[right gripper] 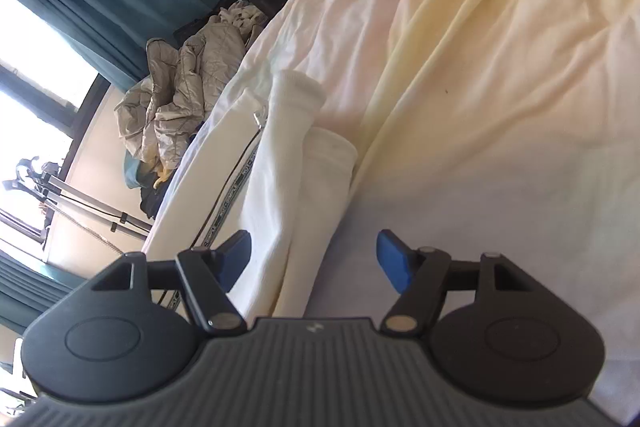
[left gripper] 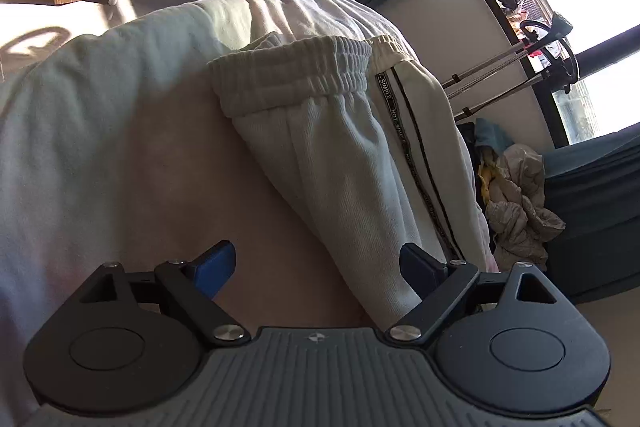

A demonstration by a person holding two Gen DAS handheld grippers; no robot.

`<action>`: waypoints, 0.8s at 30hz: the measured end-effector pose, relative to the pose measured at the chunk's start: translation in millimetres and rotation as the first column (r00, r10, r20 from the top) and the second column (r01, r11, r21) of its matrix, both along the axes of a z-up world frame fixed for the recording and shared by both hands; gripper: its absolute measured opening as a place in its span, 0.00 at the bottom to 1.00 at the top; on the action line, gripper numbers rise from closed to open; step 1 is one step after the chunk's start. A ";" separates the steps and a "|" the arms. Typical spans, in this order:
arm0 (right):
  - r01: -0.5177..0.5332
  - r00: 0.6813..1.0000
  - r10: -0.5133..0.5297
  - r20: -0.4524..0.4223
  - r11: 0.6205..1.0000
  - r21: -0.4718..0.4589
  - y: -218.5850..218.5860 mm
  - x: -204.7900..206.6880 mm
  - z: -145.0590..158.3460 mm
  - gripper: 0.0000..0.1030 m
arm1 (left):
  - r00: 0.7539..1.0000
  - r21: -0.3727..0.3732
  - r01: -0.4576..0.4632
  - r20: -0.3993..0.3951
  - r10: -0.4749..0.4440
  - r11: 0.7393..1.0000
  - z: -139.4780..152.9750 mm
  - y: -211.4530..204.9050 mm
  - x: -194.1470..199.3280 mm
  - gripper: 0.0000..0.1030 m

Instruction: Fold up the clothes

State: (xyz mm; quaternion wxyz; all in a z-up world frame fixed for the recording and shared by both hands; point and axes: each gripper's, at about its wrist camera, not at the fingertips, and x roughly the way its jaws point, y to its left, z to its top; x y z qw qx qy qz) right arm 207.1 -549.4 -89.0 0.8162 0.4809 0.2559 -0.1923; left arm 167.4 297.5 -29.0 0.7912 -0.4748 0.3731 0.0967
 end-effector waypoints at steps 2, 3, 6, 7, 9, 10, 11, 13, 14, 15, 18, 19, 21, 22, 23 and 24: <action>-0.015 1.000 0.015 0.001 1.000 -0.001 3.9 9.3 -5.5 0.69 | 0.998 -0.130 -0.040 0.037 0.046 0.991 -21.5 7.4 5.5 0.88; -0.017 1.000 0.017 0.006 1.000 -0.006 5.7 15.1 -8.4 0.69 | 0.997 -0.136 -0.052 0.054 0.060 0.989 -25.3 8.3 10.9 0.89; -0.014 1.000 0.014 0.014 0.999 -0.034 10.7 33.0 -17.9 0.69 | 0.990 -0.113 -0.081 0.104 0.093 0.990 -31.5 8.9 29.1 0.89; -0.003 1.000 0.003 0.010 0.998 -0.057 11.6 37.7 -20.9 0.68 | 0.987 -0.082 -0.079 0.130 0.089 0.994 -29.6 7.1 35.2 0.88; 0.017 1.000 -0.016 0.009 0.995 -0.096 12.8 44.8 -25.5 0.65 | 0.980 -0.009 -0.070 0.185 0.071 0.997 -23.8 2.6 47.6 0.70; 0.024 1.000 -0.023 0.012 0.994 -0.110 13.1 46.7 -26.6 0.61 | 0.980 0.027 -0.067 0.189 0.061 0.997 -22.0 0.4 52.9 0.56; 0.031 0.999 -0.029 0.014 0.992 -0.124 13.4 48.6 -27.6 0.53 | 0.981 0.064 -0.064 0.188 0.051 0.996 -20.5 -1.9 58.0 0.50; 0.044 0.999 -0.042 0.019 0.988 -0.150 14.0 52.5 -29.8 0.35 | 0.981 0.105 -0.070 0.189 0.049 0.992 -16.8 -4.9 63.7 0.29; 0.051 0.999 -0.048 0.022 0.985 -0.164 14.3 54.5 -30.9 0.18 | 0.979 0.102 -0.082 0.193 0.061 0.991 -14.5 -5.4 63.3 0.26; 0.063 0.998 -0.058 0.027 0.979 -0.194 17.6 53.6 -25.6 0.14 | 0.978 0.100 -0.093 0.197 0.072 0.991 -12.1 -5.9 62.8 0.22; 0.109 0.993 -0.096 0.064 0.960 -0.257 29.9 45.2 -0.9 0.08 | 0.959 0.104 -0.097 0.275 0.065 0.990 12.8 -10.0 52.6 0.18; 0.130 0.991 -0.113 0.078 0.957 -0.258 33.0 40.5 8.5 0.08 | 0.951 0.106 -0.098 0.303 0.061 0.990 21.6 -11.4 49.0 0.18; 0.157 0.985 -0.135 0.104 0.958 -0.239 35.7 27.0 26.0 0.08 | 0.941 0.112 -0.092 0.334 0.050 0.989 39.5 -12.2 37.7 0.18; 0.163 0.984 -0.140 0.110 0.960 -0.227 36.3 19.5 32.9 0.08 | 0.936 0.114 -0.089 0.349 0.044 0.989 48.5 -12.5 31.8 0.18; 0.166 0.983 -0.144 0.115 0.963 -0.214 36.6 11.9 39.1 0.08 | 0.931 0.117 -0.086 0.363 0.038 0.989 57.5 -12.9 26.0 0.18; 0.169 0.982 -0.147 0.119 0.965 -0.201 36.9 4.2 45.4 0.08 | 0.926 0.120 -0.084 0.377 0.032 0.989 66.5 -13.2 20.1 0.18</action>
